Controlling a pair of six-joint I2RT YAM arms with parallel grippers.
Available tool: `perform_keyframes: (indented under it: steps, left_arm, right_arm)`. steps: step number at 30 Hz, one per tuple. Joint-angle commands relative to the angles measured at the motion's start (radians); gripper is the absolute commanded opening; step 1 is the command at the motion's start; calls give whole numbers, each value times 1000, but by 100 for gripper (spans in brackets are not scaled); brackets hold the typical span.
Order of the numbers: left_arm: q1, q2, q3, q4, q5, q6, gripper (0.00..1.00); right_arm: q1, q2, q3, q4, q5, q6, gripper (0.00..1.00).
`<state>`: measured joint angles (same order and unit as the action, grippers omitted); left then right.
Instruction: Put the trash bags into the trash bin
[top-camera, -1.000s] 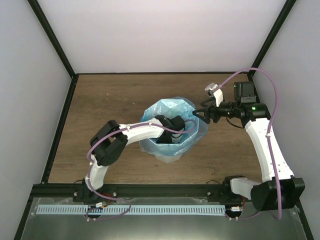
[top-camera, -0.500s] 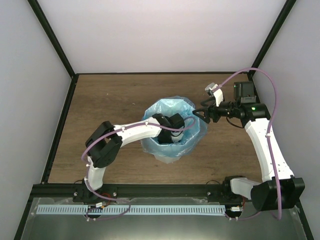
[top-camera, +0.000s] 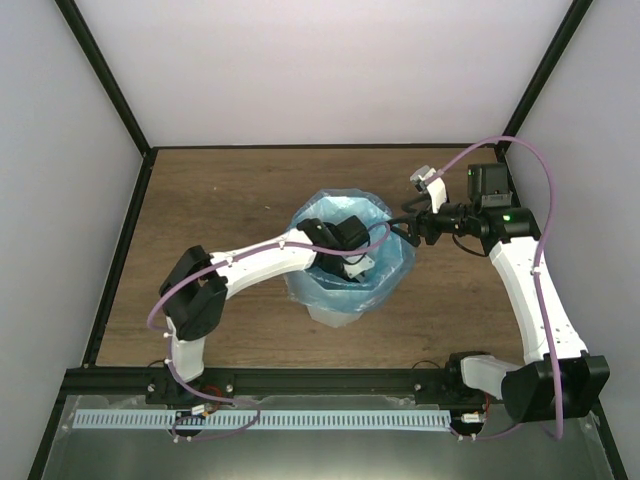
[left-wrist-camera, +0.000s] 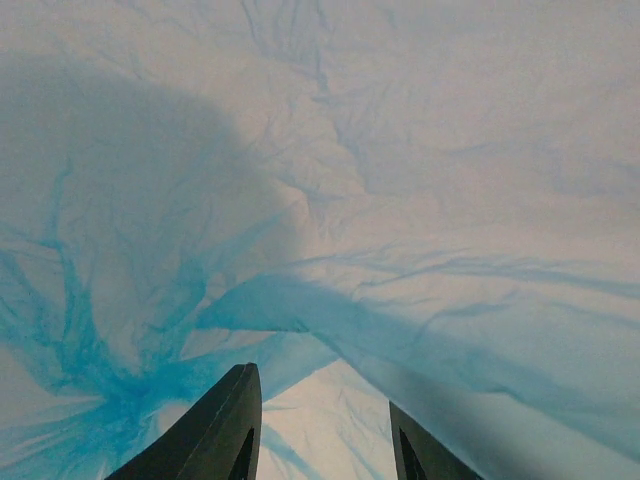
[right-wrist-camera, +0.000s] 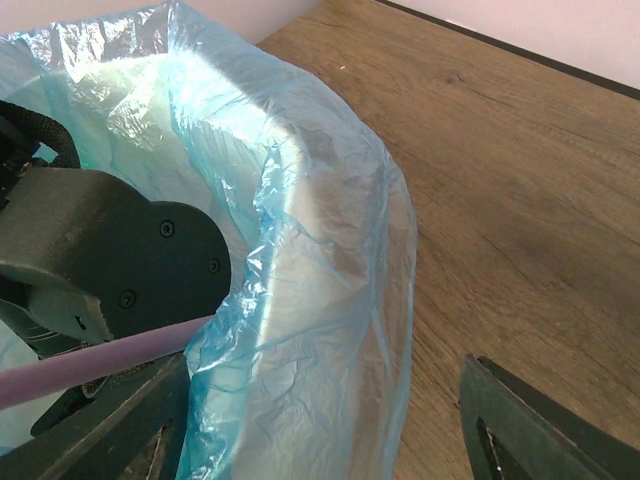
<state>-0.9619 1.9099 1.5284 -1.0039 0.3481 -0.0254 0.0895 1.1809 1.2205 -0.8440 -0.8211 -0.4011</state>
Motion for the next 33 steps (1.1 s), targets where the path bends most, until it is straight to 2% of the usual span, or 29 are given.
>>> perform_keyframes:
  steps: [1,11,21,25,33]
  left_arm:
    - [-7,-31,45,-24,21,8,38]
    - [-27,52,158,-122,-80,-27,38]
    - [-38,-17,170,-157,-79,-64,36]
    - [-36,-79,222,-172,-103,-85,36]
    - [-10,-208,283,-115,-19,-77,36]
  right_arm:
    - [7,3,-42,-66,61,-9,74]
    - [7,-3,-47,-58,32,5,74]
    - [7,-5,-59,-48,17,13,74]
    - [6,-5,-56,-47,10,20,74]
    - [7,-15,-53,-41,-5,44,74]
